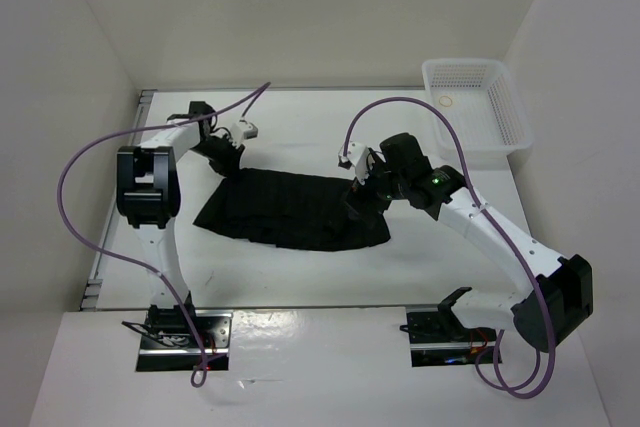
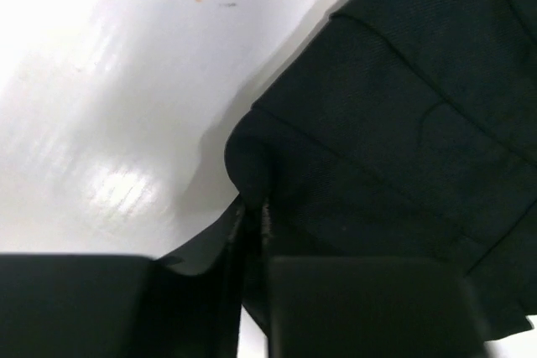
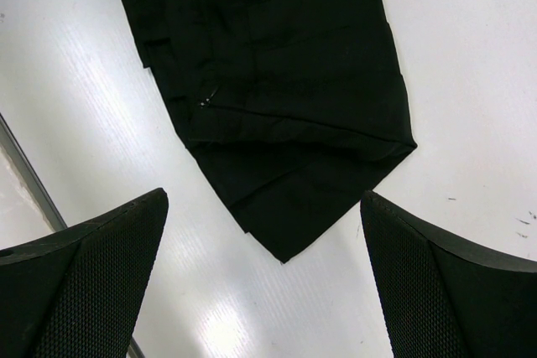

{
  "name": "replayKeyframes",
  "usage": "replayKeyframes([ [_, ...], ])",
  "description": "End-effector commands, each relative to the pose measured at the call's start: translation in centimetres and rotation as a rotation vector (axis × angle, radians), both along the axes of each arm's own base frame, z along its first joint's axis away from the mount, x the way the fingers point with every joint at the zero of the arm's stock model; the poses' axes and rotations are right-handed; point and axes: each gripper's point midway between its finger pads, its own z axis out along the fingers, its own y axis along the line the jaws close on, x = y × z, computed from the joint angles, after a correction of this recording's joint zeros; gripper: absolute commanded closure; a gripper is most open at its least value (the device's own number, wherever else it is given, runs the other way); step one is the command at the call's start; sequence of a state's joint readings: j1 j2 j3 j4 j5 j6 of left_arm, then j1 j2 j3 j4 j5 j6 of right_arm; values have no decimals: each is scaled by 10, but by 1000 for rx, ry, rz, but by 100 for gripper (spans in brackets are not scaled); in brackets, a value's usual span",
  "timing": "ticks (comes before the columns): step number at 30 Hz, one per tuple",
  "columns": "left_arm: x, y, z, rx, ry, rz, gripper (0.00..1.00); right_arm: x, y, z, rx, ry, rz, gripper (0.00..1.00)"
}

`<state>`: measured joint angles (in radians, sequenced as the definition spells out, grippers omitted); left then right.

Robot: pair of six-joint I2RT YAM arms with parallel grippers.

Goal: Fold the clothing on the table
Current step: Fold the skirt

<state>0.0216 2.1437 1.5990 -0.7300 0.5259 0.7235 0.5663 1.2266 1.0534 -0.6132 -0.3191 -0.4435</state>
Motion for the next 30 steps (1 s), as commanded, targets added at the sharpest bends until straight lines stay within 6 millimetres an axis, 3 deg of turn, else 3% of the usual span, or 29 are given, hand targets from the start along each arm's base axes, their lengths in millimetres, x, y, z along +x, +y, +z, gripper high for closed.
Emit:
replayKeyframes([
  [1,-27,-7,-16,-30,94,-5,93,2,2,8,30,-31,7,0],
  [2,-25,-7,-12,-34,76,17,100,2,2,8,30,-31,7,0],
  [9,-28,17,-1,-15,74,267,100,17,12,1,17,27,-14,0],
  [10,-28,23,1,13,69,308,100,25,17,8,29,26,-36,0],
  [11,-30,27,-1,13,82,374,100,28,23,-2,8,59,-26,0],
  [13,-25,39,3,60,56,463,100,39,32,1,-12,48,-42,0],
  [14,-25,40,4,64,62,508,100,42,40,-10,-38,72,-42,0],
  [18,-24,58,10,112,44,640,100,55,67,-8,-24,91,-40,2],
  [23,-26,65,12,128,50,687,100,43,108,-10,25,162,75,5],
  [24,-26,65,12,128,50,687,100,30,117,-22,11,201,127,5],
  [27,-31,67,12,139,59,691,100,22,129,-42,-27,227,171,5],
  [30,-34,66,12,137,65,698,100,25,121,-73,-112,258,159,5],
])
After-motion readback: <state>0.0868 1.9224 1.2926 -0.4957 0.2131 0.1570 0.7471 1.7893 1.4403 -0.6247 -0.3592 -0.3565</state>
